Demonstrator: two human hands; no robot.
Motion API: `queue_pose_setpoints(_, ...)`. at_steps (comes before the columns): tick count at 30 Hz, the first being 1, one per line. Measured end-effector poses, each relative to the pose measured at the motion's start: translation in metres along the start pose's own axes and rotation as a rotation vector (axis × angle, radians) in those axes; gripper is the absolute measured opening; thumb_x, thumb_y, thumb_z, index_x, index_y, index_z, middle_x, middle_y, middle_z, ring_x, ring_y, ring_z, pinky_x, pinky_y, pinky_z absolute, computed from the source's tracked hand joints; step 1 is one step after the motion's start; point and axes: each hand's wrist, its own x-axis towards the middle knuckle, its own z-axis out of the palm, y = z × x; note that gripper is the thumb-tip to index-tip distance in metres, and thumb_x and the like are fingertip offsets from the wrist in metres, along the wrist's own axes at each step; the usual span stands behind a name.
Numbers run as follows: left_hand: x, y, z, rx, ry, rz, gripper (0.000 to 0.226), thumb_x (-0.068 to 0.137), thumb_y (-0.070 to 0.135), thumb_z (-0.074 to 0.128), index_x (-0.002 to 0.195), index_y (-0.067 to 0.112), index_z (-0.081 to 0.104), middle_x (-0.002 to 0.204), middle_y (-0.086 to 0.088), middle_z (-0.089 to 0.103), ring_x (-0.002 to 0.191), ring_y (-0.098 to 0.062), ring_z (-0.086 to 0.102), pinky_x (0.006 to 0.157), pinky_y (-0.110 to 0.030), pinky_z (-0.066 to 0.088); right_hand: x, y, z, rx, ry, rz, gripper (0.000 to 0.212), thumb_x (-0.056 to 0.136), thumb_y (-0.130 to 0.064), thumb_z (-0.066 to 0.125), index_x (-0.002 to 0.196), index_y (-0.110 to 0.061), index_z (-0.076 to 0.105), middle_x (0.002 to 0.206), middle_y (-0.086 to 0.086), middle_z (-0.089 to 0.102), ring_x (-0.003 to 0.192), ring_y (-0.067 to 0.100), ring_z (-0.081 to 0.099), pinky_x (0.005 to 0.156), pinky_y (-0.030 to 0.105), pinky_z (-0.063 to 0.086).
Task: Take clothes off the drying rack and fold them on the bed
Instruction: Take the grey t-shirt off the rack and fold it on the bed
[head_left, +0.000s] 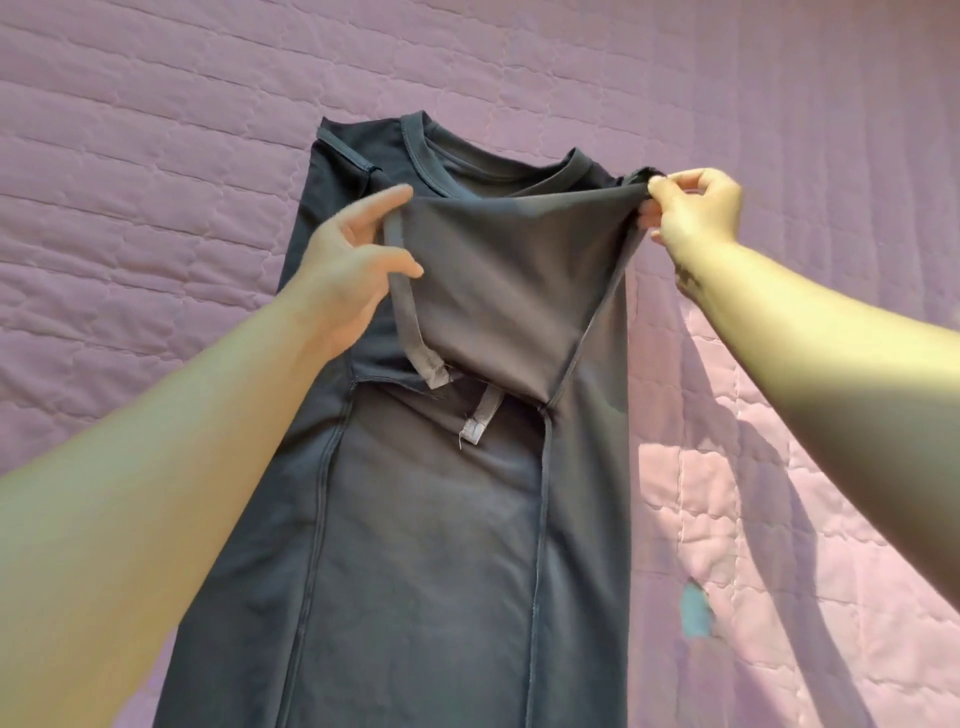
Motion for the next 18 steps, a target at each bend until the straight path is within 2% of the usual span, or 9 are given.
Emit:
queue_pose_setpoints(1,0.006,0.000,-0.001,0.009,0.020,-0.038,0.077,0.076,-0.026,0.052,0.141,0.016,0.048,0.133,0.003,0.054,0.117,-0.012,0.055,0.083,-0.020,0.052,0.001,0.000,0.006,0.019,-0.073,0.018,0.009,0.090,-0.013,0.059,0.094,-0.020,0.056,0.089,0.001,0.066,0.070,0.008,0.065,0.053,0.016,0.046)
queue_pose_setpoints(2,0.011,-0.001,-0.002,0.054,0.037,-0.085,0.081,0.078,-0.024,0.052,0.146,0.017,0.040,0.138,0.004,0.047,0.121,-0.013,0.052,0.085,-0.020,0.052,0.003,0.002,0.014,0.012,-0.168,0.047,0.019,0.090,-0.012,0.060,0.107,-0.020,0.057,0.101,-0.001,0.064,0.083,0.009,0.065,0.059,0.017,0.047)
queue_pose_setpoints(4,0.018,-0.009,-0.006,0.259,0.111,-0.176,0.084,0.080,-0.015,0.058,0.151,0.020,0.029,0.147,0.001,0.036,0.128,-0.017,0.046,0.099,-0.028,0.047,0.002,0.011,0.027,-0.058,-0.326,0.077,0.043,0.092,-0.004,0.055,0.133,-0.016,0.047,0.118,0.000,0.058,0.101,0.011,0.058,0.070,0.016,0.046)
queue_pose_setpoints(5,0.018,-0.015,-0.008,0.361,0.172,-0.206,0.083,0.081,-0.006,0.063,0.151,0.021,0.028,0.150,-0.002,0.034,0.130,-0.018,0.044,0.106,-0.033,0.043,-0.004,0.018,0.031,-0.108,-0.346,0.035,0.047,0.092,0.002,0.050,0.137,-0.011,0.044,0.123,0.004,0.057,0.105,0.012,0.055,0.075,0.015,0.045)
queue_pose_setpoints(8,0.006,-0.035,-0.003,0.464,0.269,-0.246,0.081,0.076,0.029,0.078,0.144,0.016,0.036,0.135,-0.007,0.049,0.119,-0.020,0.053,0.104,-0.038,0.045,-0.035,0.041,0.027,-0.334,-0.149,-0.251,0.044,0.086,0.005,0.041,0.128,-0.004,0.051,0.127,0.013,0.056,0.113,0.020,0.053,0.101,0.026,0.041)
queue_pose_setpoints(11,-0.009,-0.050,0.009,0.493,0.196,-0.344,0.067,0.064,0.057,0.080,0.109,0.010,0.061,0.104,-0.002,0.065,0.093,-0.016,0.061,0.084,-0.030,0.051,-0.086,0.078,0.019,-0.362,-0.014,-0.350,0.042,0.083,-0.001,0.040,0.124,-0.003,0.050,0.126,0.015,0.051,0.120,0.028,0.047,0.106,0.031,0.032)
queue_pose_setpoints(13,-0.012,-0.059,0.016,0.545,0.096,-0.385,0.058,0.064,0.055,0.082,0.101,0.015,0.063,0.100,0.006,0.066,0.091,-0.011,0.060,0.078,-0.024,0.045,-0.112,0.100,0.020,-0.435,-0.101,-0.331,0.044,0.090,-0.012,0.042,0.134,-0.005,0.044,0.142,0.014,0.042,0.133,0.028,0.037,0.111,0.032,0.025)
queue_pose_setpoints(15,-0.010,-0.064,0.016,0.628,-0.010,-0.401,0.058,0.068,0.043,0.084,0.113,0.014,0.062,0.111,0.006,0.065,0.102,-0.013,0.059,0.090,-0.026,0.044,-0.126,0.121,0.022,-0.753,-0.334,-0.326,0.055,0.099,-0.027,0.042,0.150,-0.013,0.025,0.159,0.008,0.018,0.147,0.028,0.014,0.118,0.040,0.013)
queue_pose_setpoints(18,-0.011,-0.065,0.011,0.543,-0.135,-0.300,0.041,0.084,0.023,0.075,0.120,0.011,0.060,0.116,0.001,0.068,0.102,-0.015,0.065,0.098,-0.035,0.049,-0.122,0.130,0.024,-1.039,-0.552,-0.308,0.067,0.100,-0.047,0.032,0.155,-0.023,0.000,0.162,-0.001,-0.008,0.148,0.027,-0.009,0.119,0.045,-0.002)
